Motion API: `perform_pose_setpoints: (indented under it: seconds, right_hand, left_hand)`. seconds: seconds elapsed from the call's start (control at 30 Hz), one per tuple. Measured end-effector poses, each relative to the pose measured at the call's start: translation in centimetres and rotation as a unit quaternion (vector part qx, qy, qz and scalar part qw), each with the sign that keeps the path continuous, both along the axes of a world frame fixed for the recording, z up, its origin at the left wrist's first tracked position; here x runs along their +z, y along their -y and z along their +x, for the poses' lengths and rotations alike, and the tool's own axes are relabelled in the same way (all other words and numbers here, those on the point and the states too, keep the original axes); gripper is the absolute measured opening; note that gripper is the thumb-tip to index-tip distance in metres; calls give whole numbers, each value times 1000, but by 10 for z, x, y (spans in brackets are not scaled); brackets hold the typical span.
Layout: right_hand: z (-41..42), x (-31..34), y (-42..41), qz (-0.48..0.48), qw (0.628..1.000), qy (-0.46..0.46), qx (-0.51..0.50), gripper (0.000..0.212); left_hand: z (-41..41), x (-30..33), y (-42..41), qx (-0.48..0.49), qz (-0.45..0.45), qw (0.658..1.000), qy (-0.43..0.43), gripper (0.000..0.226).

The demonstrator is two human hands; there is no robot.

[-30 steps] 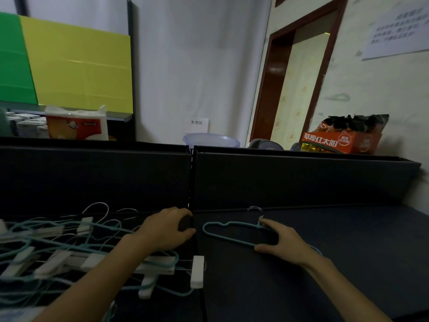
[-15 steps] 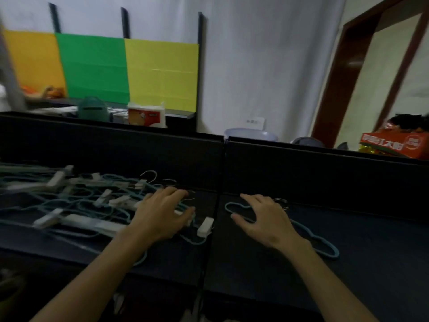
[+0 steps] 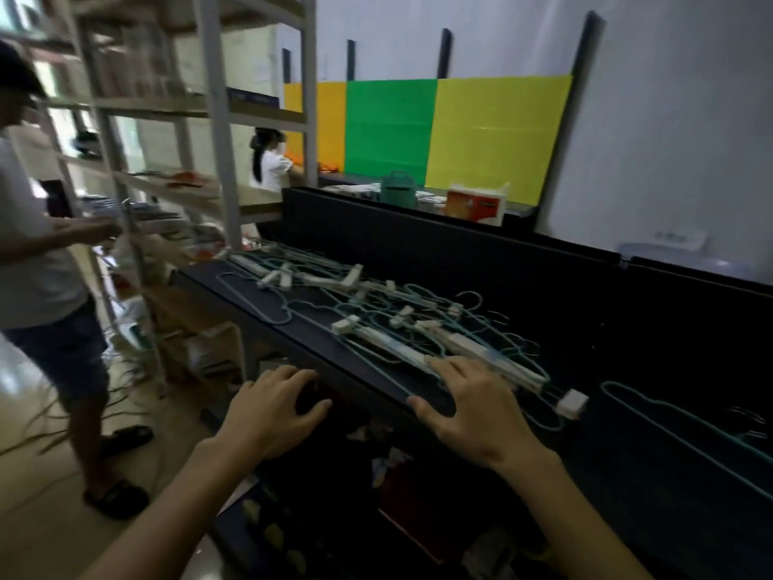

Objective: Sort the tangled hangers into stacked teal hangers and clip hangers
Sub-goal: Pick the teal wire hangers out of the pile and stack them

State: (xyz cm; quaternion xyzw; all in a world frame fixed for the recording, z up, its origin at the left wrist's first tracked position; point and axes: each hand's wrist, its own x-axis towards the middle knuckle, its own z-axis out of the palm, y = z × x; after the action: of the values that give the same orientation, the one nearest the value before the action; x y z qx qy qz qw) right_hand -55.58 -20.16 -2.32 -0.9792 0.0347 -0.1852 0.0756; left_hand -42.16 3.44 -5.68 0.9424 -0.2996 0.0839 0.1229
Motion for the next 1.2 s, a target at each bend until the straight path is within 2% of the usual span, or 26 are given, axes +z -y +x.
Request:
perform_pose_setpoints:
  seconds: [0.13,0.3,0.53,0.7,0.9,1.0,1.07,1.2]
  right_hand:
    - [46,-8,-50,5,999,-16,37,72]
    - [101,-21,-117,25,997,-53,53,72]
    - [167,-50,-174,44,995,-88,27,73]
    - [207,-38,-177,34,997,-63,1,71]
    - [264,-18,-167,26,999,-20,-8,69]
    - [291,1,-147,30,999,-3,-29,68]
    - [305,11,-128,30,998,6,-55,68]
    - [322,17,-93,34,993,-10,-113,70]
  left_hand:
    - [34,-3,-47,11,2,1000,-2,56]
    - [85,-17,-111,26,-22,999,-8,84]
    - [157,-51,-167,20,-13,999,-27,80]
    - [205,-41,-162,-10,-25,1000,-10,79]
    - [272,-19,-138,-39,-43,998,18,65]
    - [307,2,-119,-52,-37,998,15,56]
    - [328,15,-103,-65,-35,997,13,58]
    - [361,34,-66,-97,-51,994,19,54]
